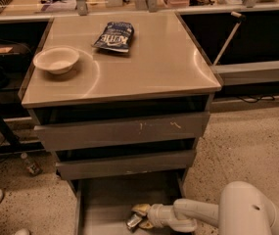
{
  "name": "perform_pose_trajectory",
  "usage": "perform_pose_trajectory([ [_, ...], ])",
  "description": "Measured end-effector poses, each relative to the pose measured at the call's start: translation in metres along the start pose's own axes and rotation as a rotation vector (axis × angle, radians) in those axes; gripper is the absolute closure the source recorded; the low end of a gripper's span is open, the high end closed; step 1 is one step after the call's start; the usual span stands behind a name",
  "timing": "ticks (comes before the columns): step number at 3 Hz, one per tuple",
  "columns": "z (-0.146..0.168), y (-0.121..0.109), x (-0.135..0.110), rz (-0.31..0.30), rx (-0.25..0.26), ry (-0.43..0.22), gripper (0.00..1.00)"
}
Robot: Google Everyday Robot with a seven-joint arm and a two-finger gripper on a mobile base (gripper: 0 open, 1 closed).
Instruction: Place redbull can into bottom drawer
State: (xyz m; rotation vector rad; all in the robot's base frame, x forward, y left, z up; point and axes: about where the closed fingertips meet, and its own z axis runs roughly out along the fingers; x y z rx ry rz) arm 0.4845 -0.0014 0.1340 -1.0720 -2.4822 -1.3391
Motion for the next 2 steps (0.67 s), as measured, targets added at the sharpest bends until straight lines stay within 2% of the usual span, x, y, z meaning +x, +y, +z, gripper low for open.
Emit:
perform_pose_trajectory([
  [1,0.0,0.0,0.0,0.0,0.0,0.0,0.0],
  [2,0.0,0.0,0.0,0.0,0.0,0.0,0.0],
])
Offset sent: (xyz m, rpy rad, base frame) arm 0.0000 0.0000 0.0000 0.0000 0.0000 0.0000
